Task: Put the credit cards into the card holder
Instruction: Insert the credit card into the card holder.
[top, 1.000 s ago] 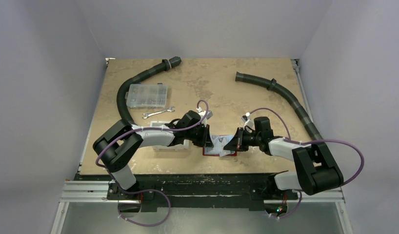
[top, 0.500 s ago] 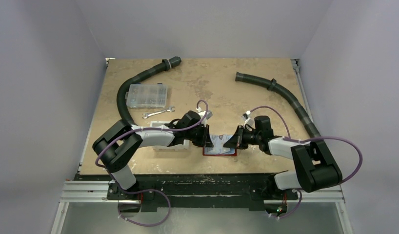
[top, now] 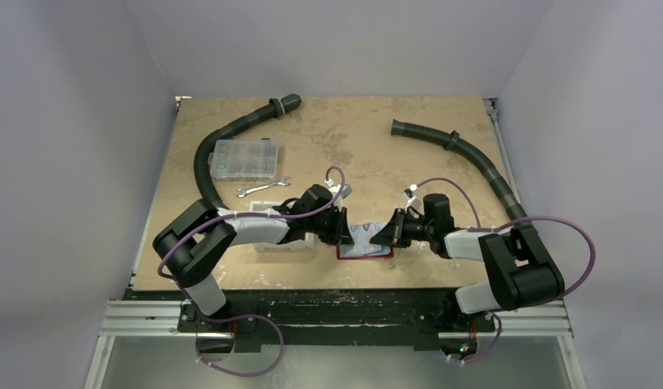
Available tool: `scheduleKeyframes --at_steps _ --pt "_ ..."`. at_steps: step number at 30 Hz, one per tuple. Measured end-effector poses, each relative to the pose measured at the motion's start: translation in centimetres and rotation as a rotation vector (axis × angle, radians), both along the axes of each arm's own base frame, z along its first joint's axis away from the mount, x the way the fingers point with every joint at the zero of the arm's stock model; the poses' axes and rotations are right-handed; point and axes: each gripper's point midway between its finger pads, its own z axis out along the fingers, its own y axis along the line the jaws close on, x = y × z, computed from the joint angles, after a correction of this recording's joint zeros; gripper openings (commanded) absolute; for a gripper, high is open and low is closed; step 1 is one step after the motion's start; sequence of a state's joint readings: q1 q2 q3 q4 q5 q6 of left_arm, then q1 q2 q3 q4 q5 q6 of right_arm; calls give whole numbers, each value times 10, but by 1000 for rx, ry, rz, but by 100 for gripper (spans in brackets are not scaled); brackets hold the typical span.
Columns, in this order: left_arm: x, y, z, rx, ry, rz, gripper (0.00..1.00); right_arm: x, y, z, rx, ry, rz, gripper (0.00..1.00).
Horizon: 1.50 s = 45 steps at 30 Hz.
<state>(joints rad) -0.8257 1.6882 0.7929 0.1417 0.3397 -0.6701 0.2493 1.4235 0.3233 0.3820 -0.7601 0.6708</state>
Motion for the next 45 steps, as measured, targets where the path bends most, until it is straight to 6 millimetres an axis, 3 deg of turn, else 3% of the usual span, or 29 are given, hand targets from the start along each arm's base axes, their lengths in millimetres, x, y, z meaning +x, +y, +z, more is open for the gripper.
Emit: scheduleKeyframes --at_steps 5,8,13,18,25,29,38,40,45 --pt "0 0 0 -1 0 0 2 0 3 -2 29 15 -1 0" --pt "0 0 0 -1 0 -1 8 -1 4 -3 53 25 -9 6" --pt "-2 0 2 -6 7 -8 22 -2 5 -4 77 22 -16 6" --pt "-4 5 8 22 10 -4 29 -1 7 -6 86 28 -13 6" --pt "4 20 23 93 -43 42 17 -1 6 -6 72 24 -2 13" --pt "5 29 10 149 -37 53 8 -1 5 -9 62 25 -4 17" --pt "0 36 -15 222 -12 50 1 -5 16 -10 36 28 -6 21" --pt "-2 35 -17 225 -10 46 1 -7 22 -9 29 21 -4 25" --pt "-2 34 -16 221 -13 45 1 -6 27 -6 -11 12 -9 47"
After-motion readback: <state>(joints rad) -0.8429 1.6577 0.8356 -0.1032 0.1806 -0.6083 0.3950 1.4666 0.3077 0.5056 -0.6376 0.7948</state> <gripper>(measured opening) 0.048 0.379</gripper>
